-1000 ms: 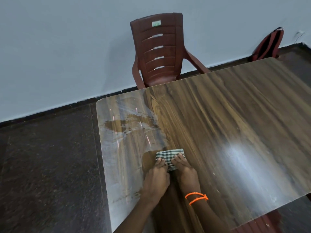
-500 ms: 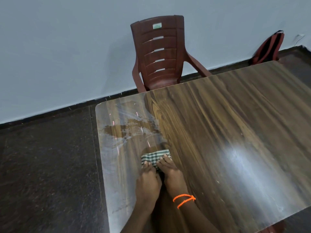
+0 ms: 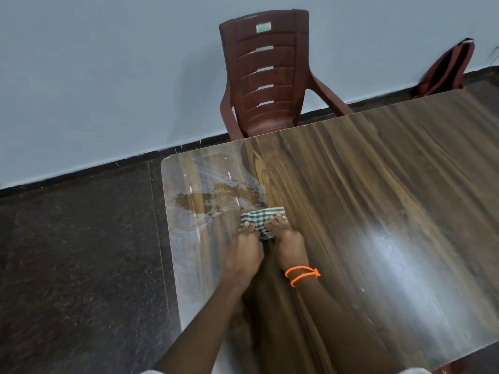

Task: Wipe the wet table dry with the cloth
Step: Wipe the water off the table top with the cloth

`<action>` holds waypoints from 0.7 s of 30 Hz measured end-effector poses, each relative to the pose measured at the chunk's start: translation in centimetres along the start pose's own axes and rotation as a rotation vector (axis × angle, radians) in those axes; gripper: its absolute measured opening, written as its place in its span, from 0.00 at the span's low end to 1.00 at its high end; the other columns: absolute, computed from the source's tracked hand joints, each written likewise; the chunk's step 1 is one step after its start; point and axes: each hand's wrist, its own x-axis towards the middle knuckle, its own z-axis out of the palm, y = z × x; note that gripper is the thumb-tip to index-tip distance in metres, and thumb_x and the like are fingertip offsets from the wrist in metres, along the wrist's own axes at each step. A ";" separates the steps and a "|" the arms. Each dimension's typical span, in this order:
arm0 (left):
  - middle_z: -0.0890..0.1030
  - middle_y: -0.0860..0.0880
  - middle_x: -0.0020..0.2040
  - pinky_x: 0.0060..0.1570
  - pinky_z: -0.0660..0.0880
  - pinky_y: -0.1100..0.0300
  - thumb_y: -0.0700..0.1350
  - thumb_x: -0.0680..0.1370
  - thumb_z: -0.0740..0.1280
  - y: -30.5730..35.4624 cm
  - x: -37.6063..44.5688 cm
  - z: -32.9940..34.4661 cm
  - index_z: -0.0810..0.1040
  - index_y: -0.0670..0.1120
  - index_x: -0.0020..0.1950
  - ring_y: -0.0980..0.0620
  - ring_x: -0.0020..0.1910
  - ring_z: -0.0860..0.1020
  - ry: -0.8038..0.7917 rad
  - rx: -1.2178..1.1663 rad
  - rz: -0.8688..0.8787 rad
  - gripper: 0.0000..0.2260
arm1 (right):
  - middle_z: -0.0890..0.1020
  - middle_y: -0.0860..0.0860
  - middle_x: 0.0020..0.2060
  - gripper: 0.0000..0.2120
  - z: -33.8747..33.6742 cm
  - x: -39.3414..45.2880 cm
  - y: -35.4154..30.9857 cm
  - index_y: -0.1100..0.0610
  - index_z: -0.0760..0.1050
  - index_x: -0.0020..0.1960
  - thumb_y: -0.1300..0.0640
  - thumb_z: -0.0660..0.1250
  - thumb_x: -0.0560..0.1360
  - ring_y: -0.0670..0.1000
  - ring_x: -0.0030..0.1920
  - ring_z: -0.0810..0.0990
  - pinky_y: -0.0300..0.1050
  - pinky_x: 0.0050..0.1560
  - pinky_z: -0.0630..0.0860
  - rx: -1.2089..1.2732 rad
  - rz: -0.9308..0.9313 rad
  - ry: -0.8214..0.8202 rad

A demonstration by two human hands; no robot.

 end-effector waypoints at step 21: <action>0.81 0.49 0.52 0.50 0.78 0.52 0.49 0.72 0.55 -0.6 4.5 -1.0 0.81 0.47 0.47 0.47 0.51 0.81 0.016 0.060 0.059 0.16 | 0.81 0.54 0.59 0.22 0.2 4.3 0.2 0.58 0.82 0.56 0.69 0.58 0.67 0.51 0.66 0.73 0.32 0.67 0.62 0.016 0.038 0.080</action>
